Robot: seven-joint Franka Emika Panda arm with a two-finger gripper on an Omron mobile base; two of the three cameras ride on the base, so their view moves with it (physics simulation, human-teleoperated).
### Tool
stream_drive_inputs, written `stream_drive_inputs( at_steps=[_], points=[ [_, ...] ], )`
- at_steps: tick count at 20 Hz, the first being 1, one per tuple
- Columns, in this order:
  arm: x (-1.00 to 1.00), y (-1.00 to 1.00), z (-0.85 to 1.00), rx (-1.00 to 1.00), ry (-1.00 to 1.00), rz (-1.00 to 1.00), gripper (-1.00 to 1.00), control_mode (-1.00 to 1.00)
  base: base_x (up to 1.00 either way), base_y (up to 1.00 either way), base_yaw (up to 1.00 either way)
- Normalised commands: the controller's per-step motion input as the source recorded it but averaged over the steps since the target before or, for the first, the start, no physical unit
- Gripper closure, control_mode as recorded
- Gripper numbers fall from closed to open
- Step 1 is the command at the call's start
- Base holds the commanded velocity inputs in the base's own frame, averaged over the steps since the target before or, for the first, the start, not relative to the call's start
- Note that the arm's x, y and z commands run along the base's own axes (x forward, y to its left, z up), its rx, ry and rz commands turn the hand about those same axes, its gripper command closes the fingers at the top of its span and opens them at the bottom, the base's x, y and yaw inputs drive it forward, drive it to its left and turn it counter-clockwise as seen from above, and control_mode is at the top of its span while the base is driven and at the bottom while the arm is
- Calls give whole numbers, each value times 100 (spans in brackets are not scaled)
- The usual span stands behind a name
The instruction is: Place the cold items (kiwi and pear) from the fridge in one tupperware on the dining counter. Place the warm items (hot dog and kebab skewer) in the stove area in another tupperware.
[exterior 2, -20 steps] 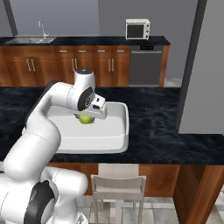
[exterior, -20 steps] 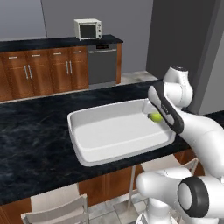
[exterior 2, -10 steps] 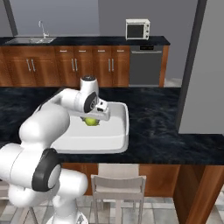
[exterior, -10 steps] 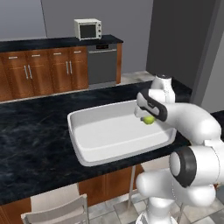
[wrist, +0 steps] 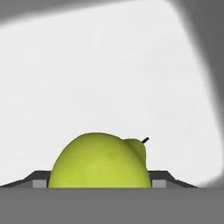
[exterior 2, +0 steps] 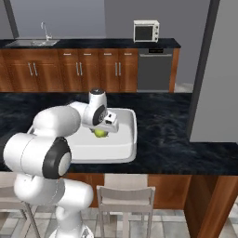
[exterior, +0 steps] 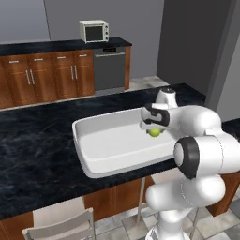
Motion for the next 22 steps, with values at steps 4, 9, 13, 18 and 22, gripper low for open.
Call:
stream_drive_inputs(
  at_steps=[4, 9, 13, 18, 22],
  points=[
    [35, 10, -39, 0, 0, -11, 100, -100, 0, 0, 0],
    [31, 8, -40, 0, -2, -10, 100, -100, 0, 0, 0],
    [25, 8, -46, 0, -5, -9, 100, -100, 0, 0, 0],
    [13, 2, -53, 0, -13, -7, 100, -100, 0, 0, 0],
    [12, 11, -50, 0, -13, -8, -100, -100, 0, 0, 0]
  ],
)
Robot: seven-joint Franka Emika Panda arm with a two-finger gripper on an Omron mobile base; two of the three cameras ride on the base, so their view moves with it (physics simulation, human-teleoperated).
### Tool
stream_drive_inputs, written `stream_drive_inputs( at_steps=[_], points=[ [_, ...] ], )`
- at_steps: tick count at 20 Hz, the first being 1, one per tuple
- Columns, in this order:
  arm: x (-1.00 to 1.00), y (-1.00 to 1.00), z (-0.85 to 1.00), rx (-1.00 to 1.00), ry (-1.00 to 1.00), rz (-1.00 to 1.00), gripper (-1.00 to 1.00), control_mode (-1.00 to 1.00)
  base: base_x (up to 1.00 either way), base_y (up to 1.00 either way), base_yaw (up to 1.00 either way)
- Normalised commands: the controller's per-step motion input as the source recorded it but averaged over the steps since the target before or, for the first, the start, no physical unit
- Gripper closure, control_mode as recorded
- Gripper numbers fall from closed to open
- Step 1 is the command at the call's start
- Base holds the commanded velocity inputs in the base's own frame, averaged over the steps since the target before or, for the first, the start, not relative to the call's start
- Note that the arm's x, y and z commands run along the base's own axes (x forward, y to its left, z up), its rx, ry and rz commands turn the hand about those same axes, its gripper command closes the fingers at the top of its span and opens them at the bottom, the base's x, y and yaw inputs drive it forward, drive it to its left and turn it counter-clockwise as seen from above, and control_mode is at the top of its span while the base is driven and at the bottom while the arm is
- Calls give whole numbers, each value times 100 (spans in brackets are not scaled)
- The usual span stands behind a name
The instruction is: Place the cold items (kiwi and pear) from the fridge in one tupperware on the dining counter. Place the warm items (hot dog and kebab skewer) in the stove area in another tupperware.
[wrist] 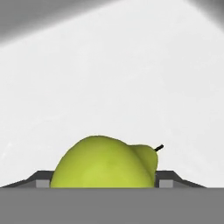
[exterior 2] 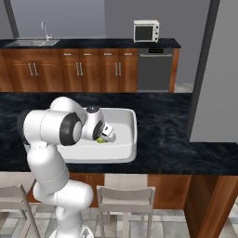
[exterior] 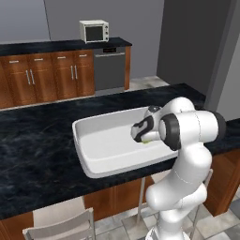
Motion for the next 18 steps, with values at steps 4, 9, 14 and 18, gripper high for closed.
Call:
stream_drive_inputs(
  at_steps=[4, 9, 14, 18],
  points=[
    [1, 2, -4, 0, -3, -5, -100, -100, 0, 0, 0],
    [-4, 0, 64, -5, 13, -1, -100, -100, 0, 0, 0],
    [-23, 1, 78, -2, 8, 0, -100, -100, 0, 0, 0],
    [-58, 1, 70, 0, 2, 0, -100, -100, 0, 0, 0]
  ],
)
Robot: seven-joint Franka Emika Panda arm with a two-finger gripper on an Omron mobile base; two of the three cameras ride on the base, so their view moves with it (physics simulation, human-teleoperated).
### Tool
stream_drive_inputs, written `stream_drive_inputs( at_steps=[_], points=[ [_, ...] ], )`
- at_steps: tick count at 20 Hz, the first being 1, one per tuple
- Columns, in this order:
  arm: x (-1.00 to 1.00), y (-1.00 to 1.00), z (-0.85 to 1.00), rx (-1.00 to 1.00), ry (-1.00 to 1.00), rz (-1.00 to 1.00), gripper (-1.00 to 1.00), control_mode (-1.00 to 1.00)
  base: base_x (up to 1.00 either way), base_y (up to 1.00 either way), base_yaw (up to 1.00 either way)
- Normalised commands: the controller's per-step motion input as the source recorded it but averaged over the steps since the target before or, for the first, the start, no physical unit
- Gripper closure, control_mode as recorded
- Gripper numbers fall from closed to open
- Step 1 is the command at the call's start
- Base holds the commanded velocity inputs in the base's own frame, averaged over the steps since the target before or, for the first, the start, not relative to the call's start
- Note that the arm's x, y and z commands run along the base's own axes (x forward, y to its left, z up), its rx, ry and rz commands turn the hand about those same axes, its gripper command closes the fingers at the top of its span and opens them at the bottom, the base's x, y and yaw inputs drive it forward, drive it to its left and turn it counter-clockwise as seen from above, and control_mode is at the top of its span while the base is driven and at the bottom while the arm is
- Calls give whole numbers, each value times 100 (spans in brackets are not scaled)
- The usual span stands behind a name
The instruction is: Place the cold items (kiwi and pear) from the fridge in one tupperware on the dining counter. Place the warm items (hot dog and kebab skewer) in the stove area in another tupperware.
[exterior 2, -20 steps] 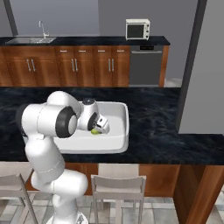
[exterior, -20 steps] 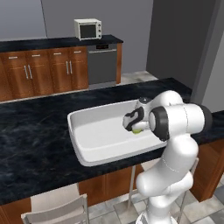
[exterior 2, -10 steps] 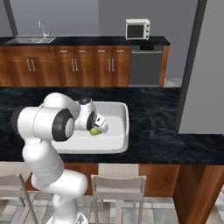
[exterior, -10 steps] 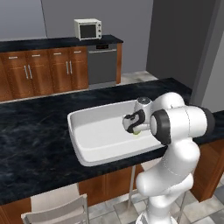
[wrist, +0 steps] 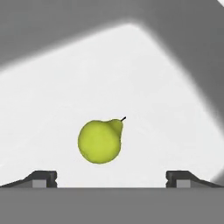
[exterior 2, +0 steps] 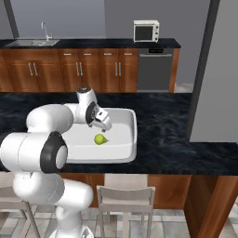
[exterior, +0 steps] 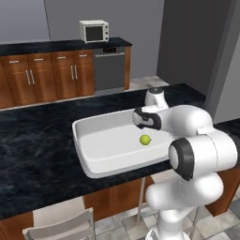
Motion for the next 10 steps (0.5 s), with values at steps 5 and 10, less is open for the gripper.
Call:
stream_drive_inputs(
  at_steps=[5, 10],
  points=[
    [-82, 0, 53, 0, 0, 0, -100, -100, 0, 0, 0],
    [-98, 0, 36, 0, 0, 0, -100, -100, 0, 0, 0]
  ],
)
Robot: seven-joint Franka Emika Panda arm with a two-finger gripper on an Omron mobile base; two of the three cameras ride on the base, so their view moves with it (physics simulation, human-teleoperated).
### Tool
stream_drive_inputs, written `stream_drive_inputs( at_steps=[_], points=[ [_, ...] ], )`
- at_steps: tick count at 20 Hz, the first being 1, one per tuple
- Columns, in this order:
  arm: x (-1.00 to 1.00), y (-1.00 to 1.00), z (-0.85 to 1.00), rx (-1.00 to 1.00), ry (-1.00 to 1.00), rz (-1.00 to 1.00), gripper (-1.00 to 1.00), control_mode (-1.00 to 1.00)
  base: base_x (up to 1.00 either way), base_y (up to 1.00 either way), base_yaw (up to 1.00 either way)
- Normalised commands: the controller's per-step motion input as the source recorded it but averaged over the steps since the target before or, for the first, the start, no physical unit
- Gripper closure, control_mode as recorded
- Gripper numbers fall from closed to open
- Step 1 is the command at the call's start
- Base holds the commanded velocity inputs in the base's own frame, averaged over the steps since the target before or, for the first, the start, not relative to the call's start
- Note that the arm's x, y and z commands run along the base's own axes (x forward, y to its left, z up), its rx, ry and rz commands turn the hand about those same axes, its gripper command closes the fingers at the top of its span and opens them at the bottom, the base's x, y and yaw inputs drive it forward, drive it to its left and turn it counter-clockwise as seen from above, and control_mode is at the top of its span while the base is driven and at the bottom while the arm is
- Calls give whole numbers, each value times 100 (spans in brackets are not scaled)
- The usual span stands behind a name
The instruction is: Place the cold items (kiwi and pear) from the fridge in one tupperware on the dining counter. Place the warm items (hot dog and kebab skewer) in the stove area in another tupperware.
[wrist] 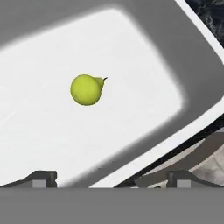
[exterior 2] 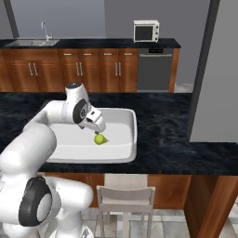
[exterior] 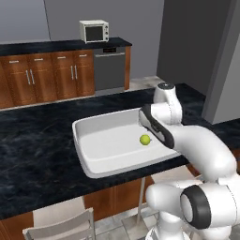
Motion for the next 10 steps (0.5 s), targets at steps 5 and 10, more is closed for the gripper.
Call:
stream_drive_inputs(
  at_steps=[5, 10],
  points=[
    [-99, 0, 45, 0, 0, 3, -100, -100, 0, 0, 0],
    [-97, 0, 39, 0, 0, 7, -100, -100, 0, 0, 0]
  ],
)
